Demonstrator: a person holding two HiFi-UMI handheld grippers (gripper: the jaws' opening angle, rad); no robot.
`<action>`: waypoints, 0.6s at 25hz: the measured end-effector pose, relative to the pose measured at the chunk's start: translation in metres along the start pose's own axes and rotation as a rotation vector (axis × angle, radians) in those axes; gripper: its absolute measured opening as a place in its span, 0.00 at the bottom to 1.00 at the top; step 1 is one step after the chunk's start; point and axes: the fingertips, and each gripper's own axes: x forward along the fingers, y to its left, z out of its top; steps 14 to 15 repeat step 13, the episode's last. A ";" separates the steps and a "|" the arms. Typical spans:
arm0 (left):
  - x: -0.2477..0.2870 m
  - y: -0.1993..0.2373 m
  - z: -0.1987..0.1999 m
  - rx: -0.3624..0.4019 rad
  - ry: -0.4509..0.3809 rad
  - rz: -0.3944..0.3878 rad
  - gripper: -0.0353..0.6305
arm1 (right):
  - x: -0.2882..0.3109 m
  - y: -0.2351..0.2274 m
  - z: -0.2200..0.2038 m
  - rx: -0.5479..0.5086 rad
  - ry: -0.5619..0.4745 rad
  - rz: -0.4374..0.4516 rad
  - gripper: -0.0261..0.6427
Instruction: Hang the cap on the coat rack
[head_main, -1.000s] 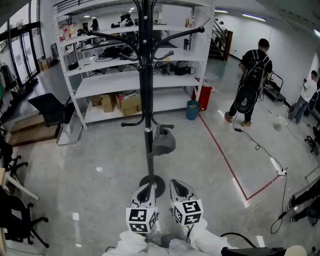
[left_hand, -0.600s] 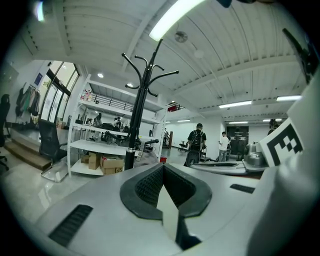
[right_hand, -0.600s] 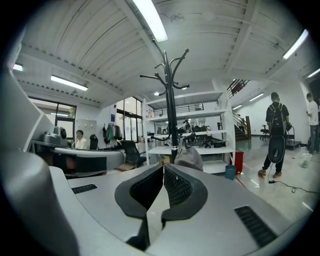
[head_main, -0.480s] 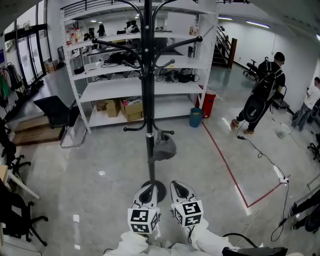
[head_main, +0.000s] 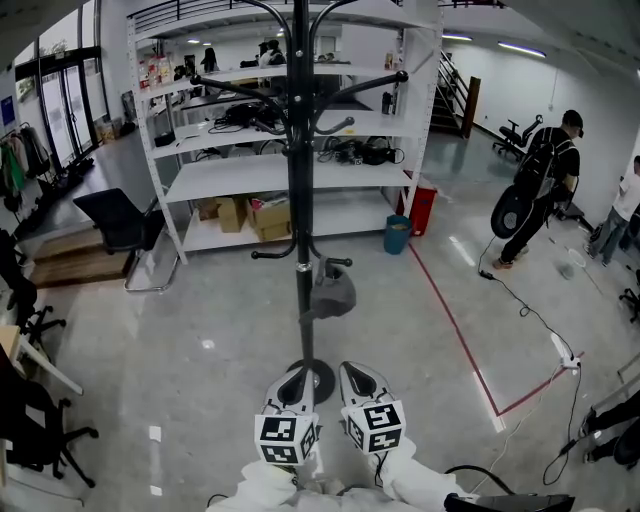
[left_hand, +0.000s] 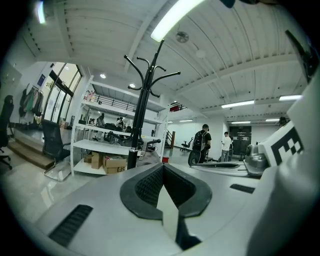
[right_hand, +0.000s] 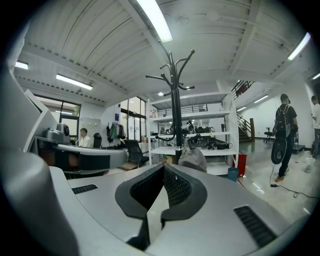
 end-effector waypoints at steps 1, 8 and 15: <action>0.000 0.000 0.000 -0.001 -0.001 -0.001 0.05 | 0.000 0.000 0.000 -0.001 0.001 -0.001 0.05; -0.001 -0.005 -0.004 0.002 0.004 -0.009 0.05 | -0.005 -0.005 -0.006 0.005 0.008 -0.019 0.06; -0.002 -0.010 -0.009 0.001 0.009 -0.011 0.05 | -0.011 -0.008 -0.012 0.008 0.009 -0.022 0.05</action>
